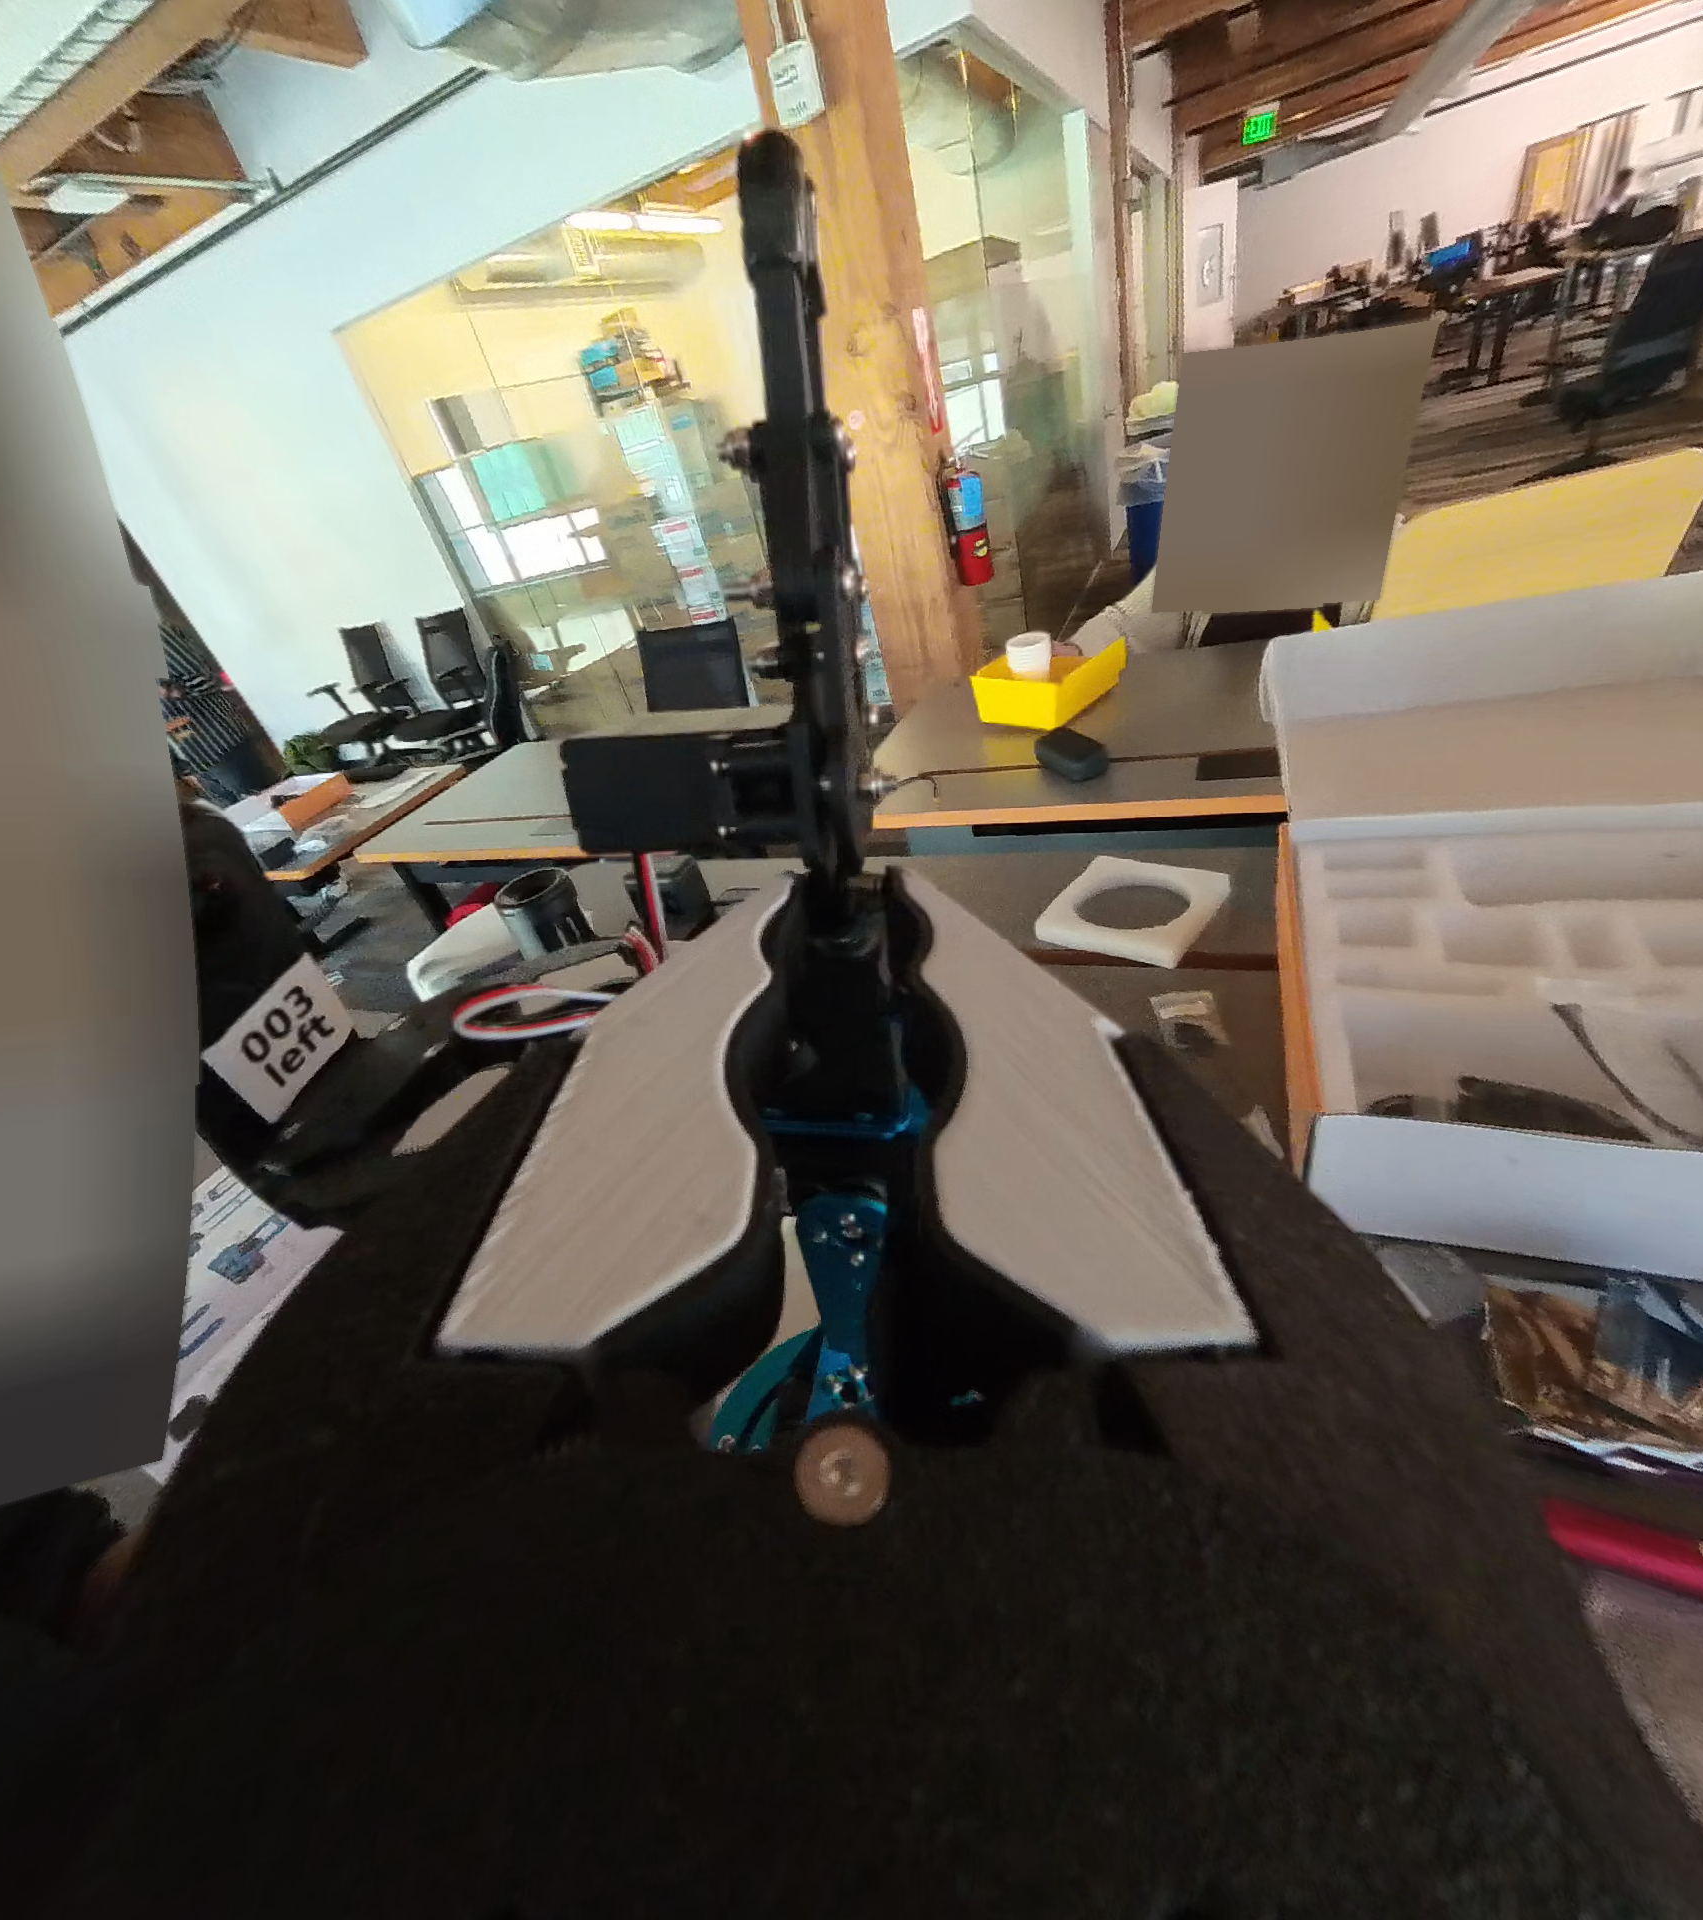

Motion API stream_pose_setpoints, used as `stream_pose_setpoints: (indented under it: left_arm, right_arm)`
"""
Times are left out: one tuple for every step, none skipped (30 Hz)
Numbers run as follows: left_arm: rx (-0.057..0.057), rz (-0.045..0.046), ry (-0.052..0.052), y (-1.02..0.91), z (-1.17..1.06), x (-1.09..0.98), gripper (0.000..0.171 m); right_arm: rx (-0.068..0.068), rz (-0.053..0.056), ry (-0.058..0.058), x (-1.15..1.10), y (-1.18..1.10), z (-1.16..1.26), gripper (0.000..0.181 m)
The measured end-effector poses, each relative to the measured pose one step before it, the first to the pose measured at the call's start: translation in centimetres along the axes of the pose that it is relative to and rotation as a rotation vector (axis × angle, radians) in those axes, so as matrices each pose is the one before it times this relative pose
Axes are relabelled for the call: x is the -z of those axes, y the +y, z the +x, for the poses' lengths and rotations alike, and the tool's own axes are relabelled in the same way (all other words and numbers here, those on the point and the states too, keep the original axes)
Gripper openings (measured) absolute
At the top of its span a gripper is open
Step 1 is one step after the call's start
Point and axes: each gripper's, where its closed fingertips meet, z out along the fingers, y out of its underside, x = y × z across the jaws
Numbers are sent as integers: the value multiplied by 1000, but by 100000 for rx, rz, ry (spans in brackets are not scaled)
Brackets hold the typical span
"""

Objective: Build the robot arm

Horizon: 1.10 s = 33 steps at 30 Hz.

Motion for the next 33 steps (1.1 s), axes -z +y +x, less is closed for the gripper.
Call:
stream_pose_setpoints:
  left_arm:
    - [299,260,193,-13,-31,6,23]
    - [701,433,616,-20,-10,46,23]
    - [782,412,633,-32,-31,59,23]
    - [564,307,732,-45,-16,47,23]
    - [136,-47,785,-16,-1,33,23]
    - [-459,-192,397,-5,3,13,23]
    - [-437,-81,-56,3,4,4,23]
    - [-41,62,-214,1,16,6,23]
    - [133,130,-134,-8,4,-7,23]
    - [12,49,-66,18,12,-19,23]
    - [-169,-102,-230,14,20,-28,23]
    - [-304,-52,-277,6,40,-24,23]
    - [-468,71,-113,13,57,-5,23]
    - [-296,10,-62,11,20,-4,23]
    - [136,-66,-6,3,9,-11,23]
    - [192,25,-133,-7,-34,11,23]
    - [137,115,-207,-12,-41,14,23]
    - [215,109,100,-11,7,15,23]
    - [106,84,168,4,30,13,23]
    - [-125,2,-45,1,27,1,23]
    - [-248,-103,-45,-2,40,-3,23]
    - [-219,-96,59,8,50,-8,23]
    - [-35,-76,53,18,34,-21,23]
    - [39,-66,-15,6,30,-25,23]
    - [-51,-26,-39,7,5,-12,23]
    - [-2,-59,-20,-5,-17,15,23]
    - [110,-89,176,-3,-17,23,23]
    - [24,-41,186,-11,-1,27,23]
    - [-176,-71,4,-1,24,10,23]
    - [-388,-129,-111,1,21,-1,23]
    - [-196,-118,-104,10,-14,-7,23]
    - [296,43,57,-21,-49,13,23]
    - [482,144,124,-36,-56,49,23]
  right_arm:
    - [901,-314,17,-18,10,-13,12]
    - [26,-489,-1346,-31,8,-75,12]
    - [-2616,-294,-2629,-38,-2,-70,12]
    - [-3905,263,-3827,-30,-29,-93,12]
    - [-3317,583,-3935,-1,17,-64,12]
    - [-2336,848,-3022,14,-5,-21,13]
    - [-818,1001,-2486,2,1,-50,13]
    - [-1629,717,-2125,-3,-4,-6,13]
    - [-1653,644,-1973,-6,-13,-7,13]
    - [-726,503,-1530,10,-3,4,13]
    - [-150,504,-428,26,-37,43,14]
    - [1516,895,332,62,-53,9,14]
    - [2253,607,447,127,-27,-15,14]
    - [1389,-693,720,182,64,-1,17]
    - [1057,-1904,2191,135,194,166,29]
    - [1773,-1988,2731,74,270,199,38]
    - [1483,-1168,2371,81,211,102,40]
    - [1151,270,1728,43,29,-49,41]
    - [1343,623,731,-1,-38,-200,41]
    - [1322,684,518,-72,-80,-203,41]
    - [1013,132,661,-158,-43,-146,41]
    - [1026,-195,887,-215,-20,-78,39]
    - [1145,-638,1396,-265,34,17,37]
    - [1168,-1011,966,-252,92,-5,33]
    - [1058,-337,841,-158,6,3,26]
    - [1086,-346,1701,-59,22,232,22]
    - [97,-397,-791,-24,12,-49,22]
    - [-1064,-353,-2037,8,24,-158,22]
    - [-1045,-111,-1187,37,10,-35,22]
    - [-190,-31,-913,35,-4,-16,21]
    - [-505,-73,-618,-2,12,-1,21]
    - [-1271,127,-624,-50,-6,-23,21]
    - [-848,536,-552,-66,-5,-52,21]
